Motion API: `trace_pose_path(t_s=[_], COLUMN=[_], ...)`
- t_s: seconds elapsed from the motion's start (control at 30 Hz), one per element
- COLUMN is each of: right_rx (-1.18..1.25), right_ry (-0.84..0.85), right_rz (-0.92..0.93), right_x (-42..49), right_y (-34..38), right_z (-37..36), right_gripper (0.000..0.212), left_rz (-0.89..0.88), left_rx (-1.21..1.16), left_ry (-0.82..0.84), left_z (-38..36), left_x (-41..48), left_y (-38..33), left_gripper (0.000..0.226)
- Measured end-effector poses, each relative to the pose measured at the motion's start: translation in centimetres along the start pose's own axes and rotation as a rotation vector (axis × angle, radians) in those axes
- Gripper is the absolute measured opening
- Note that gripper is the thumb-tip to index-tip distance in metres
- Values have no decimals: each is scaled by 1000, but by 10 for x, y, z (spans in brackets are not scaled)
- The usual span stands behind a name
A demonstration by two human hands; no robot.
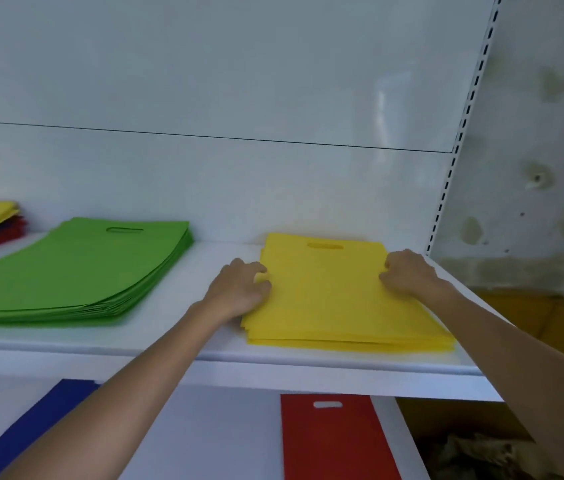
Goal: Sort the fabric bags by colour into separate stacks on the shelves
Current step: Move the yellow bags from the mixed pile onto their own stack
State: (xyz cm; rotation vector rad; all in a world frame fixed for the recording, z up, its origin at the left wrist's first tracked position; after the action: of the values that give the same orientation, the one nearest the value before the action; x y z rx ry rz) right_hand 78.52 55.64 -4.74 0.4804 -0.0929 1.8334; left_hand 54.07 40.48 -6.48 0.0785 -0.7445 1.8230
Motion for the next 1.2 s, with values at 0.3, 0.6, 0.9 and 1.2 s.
trace_pose_path(t_s=[0.3,0.6,0.9,1.2], right_rx=[572,845,878,903], right_ry=[-281,-104,-72,-29], right_rz=[410,853,1029,862], right_x=[-17,-119,-183,-188], right_y=[184,449,592,680], right_z=[41,41,37,11], right_gripper=[28,38,42,39], left_rz=[33,473,456,412], left_rx=[32,249,278,238], left_ry=[-331,-598,-606,-558], left_z=[123,276,346,390], left_x=[-23,-172,-198,-196], left_y=[46,204,308,404], left_gripper=[31,27,27,28])
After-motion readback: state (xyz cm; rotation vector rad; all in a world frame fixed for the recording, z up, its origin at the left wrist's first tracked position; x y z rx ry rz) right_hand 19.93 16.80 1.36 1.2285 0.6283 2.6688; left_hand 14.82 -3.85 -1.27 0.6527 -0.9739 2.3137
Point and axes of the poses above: each hand's wrist, its own x-axis towards the middle knuckle, its own z-axis out of the back of the hand, y = z × x, the point moved 6 cm from there along x, towards the middle knuckle, and after that the axes turned 12 degrees about -y, right-handed, at the moved point
